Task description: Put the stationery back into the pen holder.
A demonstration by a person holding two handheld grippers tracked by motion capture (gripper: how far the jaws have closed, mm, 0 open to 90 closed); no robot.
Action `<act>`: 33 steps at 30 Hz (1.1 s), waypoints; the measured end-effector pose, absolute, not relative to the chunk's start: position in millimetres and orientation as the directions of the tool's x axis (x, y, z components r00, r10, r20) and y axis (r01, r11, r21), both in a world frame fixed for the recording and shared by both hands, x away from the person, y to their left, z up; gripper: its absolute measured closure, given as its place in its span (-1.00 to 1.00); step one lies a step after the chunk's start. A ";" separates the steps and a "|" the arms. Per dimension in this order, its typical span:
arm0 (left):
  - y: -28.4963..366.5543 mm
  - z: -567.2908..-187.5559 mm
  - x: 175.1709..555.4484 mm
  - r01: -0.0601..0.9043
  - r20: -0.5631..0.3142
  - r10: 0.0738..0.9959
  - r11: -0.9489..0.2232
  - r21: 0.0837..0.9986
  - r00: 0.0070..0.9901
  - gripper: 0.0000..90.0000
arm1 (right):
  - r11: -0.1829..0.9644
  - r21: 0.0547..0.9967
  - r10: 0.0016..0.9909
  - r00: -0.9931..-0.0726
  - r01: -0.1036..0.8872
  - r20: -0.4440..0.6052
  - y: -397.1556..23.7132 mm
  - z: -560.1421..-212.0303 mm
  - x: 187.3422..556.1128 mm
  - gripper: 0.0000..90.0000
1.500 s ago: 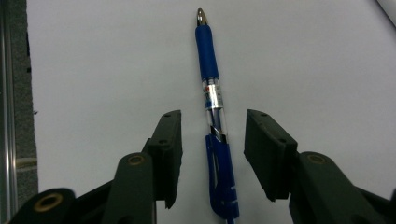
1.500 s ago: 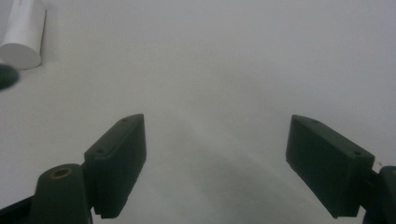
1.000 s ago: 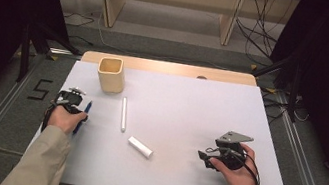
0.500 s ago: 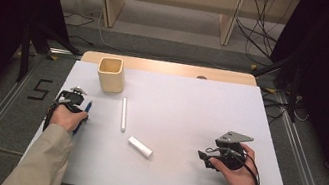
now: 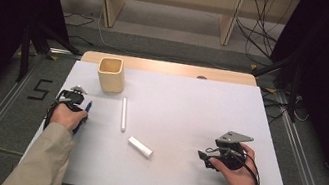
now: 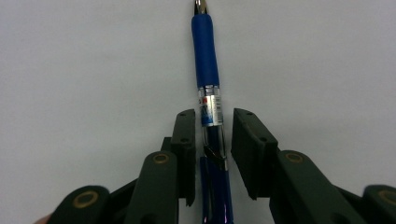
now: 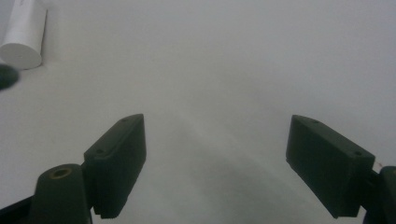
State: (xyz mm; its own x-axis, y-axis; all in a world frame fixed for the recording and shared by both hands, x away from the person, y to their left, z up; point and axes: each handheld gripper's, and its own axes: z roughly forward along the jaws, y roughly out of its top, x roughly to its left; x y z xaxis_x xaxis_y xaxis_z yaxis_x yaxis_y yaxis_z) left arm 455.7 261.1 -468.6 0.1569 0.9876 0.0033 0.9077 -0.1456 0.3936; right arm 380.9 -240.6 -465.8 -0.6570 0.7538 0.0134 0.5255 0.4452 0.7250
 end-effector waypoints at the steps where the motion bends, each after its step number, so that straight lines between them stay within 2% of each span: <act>1: 261.3 -468.5 455.8 0.908 0.003 0.988 -0.145 0.393 0.156 0.57 | 0.445 0.725 0.754 -0.657 0.526 0.013 -240.6 -465.8 380.8 -0.54; 33: 260.5 -467.7 457.5 0.917 0.005 0.991 -0.128 0.378 0.137 0.71 | 0.445 0.726 0.754 -0.657 0.525 0.014 -240.5 -465.7 380.7 -0.54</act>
